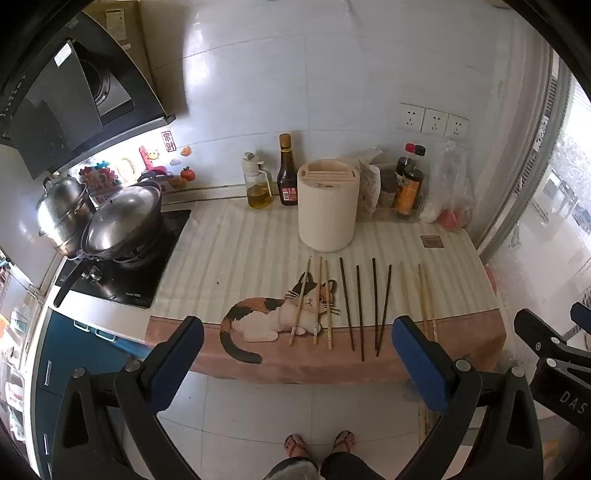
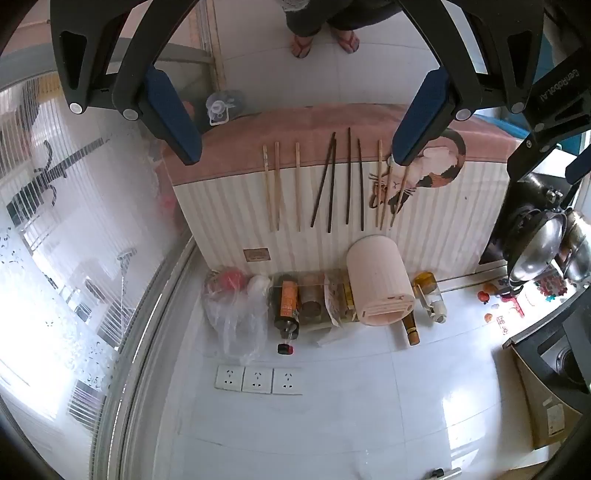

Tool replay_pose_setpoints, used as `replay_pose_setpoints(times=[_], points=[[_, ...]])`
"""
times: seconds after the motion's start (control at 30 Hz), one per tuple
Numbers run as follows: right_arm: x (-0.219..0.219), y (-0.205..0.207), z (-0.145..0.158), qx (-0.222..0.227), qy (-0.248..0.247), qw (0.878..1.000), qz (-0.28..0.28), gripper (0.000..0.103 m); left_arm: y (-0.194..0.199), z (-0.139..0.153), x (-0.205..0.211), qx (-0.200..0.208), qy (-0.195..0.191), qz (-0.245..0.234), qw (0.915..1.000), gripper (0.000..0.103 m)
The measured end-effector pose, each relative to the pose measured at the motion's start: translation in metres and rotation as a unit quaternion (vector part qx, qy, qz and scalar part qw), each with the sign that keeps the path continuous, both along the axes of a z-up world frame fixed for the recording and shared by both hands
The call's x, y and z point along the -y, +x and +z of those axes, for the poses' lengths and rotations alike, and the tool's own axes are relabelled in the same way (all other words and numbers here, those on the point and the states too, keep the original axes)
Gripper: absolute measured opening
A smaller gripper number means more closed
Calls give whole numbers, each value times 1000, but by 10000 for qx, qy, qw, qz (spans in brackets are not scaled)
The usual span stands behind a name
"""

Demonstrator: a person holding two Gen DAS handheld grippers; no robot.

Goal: Organize utensils

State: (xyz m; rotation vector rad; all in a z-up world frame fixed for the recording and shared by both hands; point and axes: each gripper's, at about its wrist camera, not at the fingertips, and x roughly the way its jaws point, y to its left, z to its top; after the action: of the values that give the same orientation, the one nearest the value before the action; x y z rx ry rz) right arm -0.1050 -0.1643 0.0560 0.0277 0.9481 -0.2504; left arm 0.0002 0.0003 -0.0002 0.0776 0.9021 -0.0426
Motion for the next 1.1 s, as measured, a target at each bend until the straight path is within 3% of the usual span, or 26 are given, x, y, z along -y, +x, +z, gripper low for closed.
replay_pose_setpoints(times=[0.33,1.1], points=[[-1,2,1,24,97,9999,32,103,-7,4,9,76,94,-40,9999,103],[-10,0,18,168,2,9998,138,103,-6,18,0,109,-76,48,9999,103]])
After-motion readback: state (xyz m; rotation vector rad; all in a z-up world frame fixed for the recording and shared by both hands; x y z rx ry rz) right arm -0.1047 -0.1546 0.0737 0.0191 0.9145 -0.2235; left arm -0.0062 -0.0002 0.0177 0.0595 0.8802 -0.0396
